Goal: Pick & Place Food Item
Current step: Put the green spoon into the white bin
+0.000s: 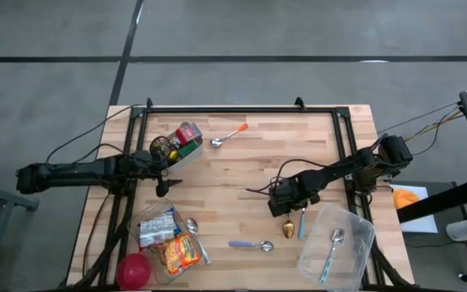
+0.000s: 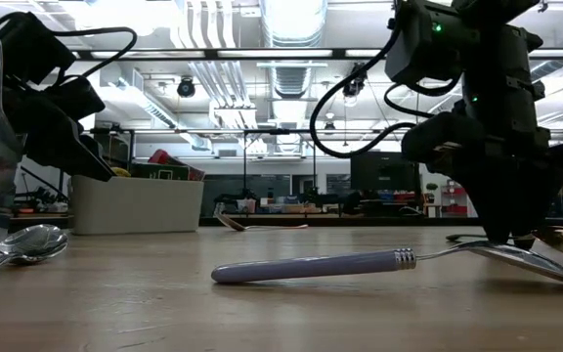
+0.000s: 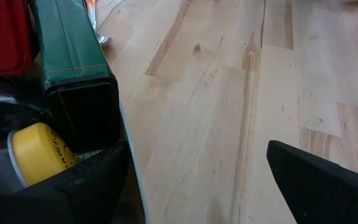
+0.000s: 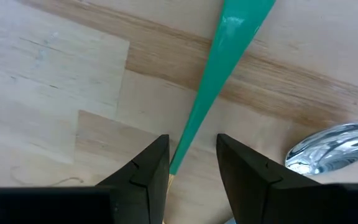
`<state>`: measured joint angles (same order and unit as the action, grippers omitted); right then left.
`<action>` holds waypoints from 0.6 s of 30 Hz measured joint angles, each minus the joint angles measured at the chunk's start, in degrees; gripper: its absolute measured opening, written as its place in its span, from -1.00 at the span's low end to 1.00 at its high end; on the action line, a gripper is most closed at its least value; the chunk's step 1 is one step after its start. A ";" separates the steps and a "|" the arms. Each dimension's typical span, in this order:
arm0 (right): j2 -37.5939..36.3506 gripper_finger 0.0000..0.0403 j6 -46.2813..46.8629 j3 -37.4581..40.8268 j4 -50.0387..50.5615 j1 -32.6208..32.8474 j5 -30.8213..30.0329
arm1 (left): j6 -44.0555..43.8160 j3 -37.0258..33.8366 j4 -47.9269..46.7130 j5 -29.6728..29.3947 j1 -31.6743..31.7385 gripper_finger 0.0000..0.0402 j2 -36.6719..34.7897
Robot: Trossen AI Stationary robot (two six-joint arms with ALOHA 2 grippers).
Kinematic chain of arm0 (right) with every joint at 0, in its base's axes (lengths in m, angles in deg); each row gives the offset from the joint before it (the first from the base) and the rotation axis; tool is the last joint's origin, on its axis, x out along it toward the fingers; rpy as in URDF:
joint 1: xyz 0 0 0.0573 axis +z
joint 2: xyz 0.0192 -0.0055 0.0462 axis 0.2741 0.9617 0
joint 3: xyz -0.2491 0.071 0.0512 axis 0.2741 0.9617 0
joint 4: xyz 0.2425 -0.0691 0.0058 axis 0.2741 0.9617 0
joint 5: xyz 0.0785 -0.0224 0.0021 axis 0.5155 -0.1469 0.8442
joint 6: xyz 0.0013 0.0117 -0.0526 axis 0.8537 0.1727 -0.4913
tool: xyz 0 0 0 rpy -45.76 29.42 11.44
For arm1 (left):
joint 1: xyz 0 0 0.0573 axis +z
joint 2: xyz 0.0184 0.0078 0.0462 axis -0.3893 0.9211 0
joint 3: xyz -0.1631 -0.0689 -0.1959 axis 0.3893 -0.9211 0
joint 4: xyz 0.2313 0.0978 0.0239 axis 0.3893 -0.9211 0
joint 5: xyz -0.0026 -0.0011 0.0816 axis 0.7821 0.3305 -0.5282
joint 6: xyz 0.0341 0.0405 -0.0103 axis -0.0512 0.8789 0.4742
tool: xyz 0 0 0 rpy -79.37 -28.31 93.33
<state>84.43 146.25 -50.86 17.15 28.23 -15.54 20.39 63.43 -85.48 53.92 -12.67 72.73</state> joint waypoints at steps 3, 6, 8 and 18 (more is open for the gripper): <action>0.00 -0.46 -0.82 0.04 0.23 0.00 0.00 | -0.01 0.00 0.00 0.00 0.00 0.91 0.00; 0.02 -0.65 -0.93 0.13 0.81 0.00 -0.01 | 0.00 0.00 0.00 0.00 0.00 0.91 0.00; 0.02 -0.79 -1.05 0.17 1.12 0.00 -0.10 | 0.01 0.00 0.00 0.00 0.00 0.91 0.00; 0.11 -0.87 -2.25 0.20 0.83 0.04 -0.36 | 0.00 0.00 0.00 0.00 0.00 0.91 0.00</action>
<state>84.54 144.00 -50.66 17.98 28.27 -15.90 20.38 63.43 -85.48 53.92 -12.67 72.73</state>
